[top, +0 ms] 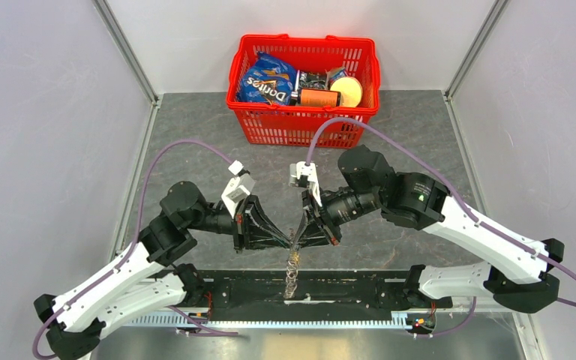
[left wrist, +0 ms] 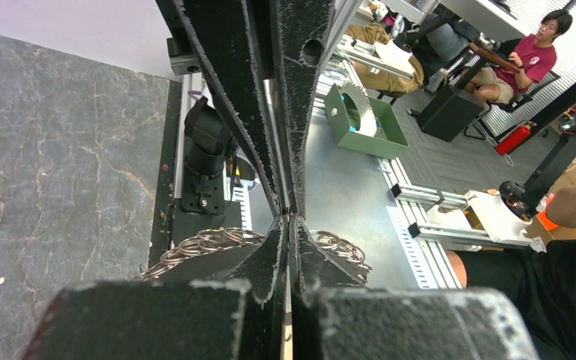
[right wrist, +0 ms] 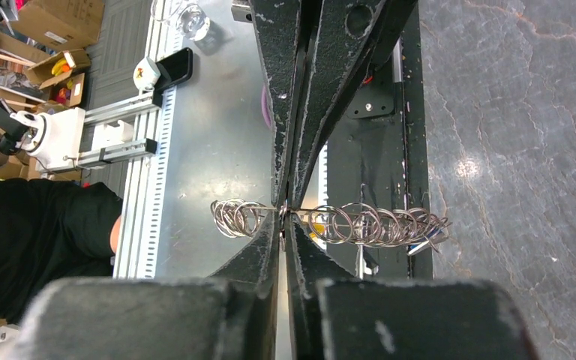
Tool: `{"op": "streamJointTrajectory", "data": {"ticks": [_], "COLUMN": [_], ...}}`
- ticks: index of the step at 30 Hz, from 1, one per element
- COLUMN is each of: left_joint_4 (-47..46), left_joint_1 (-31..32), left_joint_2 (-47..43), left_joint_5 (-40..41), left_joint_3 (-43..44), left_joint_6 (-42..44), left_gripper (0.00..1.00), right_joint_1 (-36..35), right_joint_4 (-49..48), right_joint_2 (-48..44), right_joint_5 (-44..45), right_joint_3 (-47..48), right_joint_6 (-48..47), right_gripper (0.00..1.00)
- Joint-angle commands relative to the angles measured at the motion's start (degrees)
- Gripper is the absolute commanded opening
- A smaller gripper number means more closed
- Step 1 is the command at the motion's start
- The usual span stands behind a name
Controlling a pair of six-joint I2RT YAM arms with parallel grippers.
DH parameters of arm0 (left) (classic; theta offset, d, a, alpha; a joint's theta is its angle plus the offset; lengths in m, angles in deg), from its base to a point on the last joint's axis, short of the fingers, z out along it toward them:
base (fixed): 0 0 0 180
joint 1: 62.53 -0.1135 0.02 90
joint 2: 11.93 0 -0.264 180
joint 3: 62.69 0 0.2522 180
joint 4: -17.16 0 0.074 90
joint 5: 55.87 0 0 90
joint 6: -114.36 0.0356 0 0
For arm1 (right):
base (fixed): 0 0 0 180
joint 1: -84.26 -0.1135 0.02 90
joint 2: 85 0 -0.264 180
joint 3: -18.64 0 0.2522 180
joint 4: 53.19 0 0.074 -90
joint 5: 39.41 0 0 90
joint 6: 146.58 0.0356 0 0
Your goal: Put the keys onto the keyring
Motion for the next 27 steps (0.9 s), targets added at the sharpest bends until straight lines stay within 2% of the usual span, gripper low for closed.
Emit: {"op": "streamJointTrajectory", "data": {"ticks": [1, 2, 5, 8, 27], "left_joint_4": [-5.51, -5.88, -7.09, -9.08, -19.35], "left_joint_1": [0.05, 0.04, 0.07, 0.06, 0.12], "left_joint_2": [-2.15, -2.57, -3.49, -4.12, -6.19], "left_joint_5": [1.43, 1.75, 2.62, 2.96, 7.49], "left_joint_3": [0.16, -0.03, -0.47, -1.00, -3.62], "left_joint_6": [0.02, -0.10, -0.31, -1.07, -6.03], "left_gripper": [0.02, 0.02, 0.02, 0.02, 0.02], "right_joint_1": [-0.37, -0.40, -0.40, -0.40, -0.49], "right_joint_4": [-3.10, -3.61, -4.89, -6.49, -12.88], "right_joint_2": [-1.36, -1.91, -3.32, -4.50, -6.06], "right_joint_5": [-0.55, -0.15, 0.83, 1.87, 3.89], "right_joint_3": [2.88, 2.76, 2.36, 1.77, -1.80], "right_joint_6": [0.87, 1.29, 2.12, 3.18, 5.04], "right_gripper": [0.18, 0.27, 0.36, 0.41, 0.42]}}
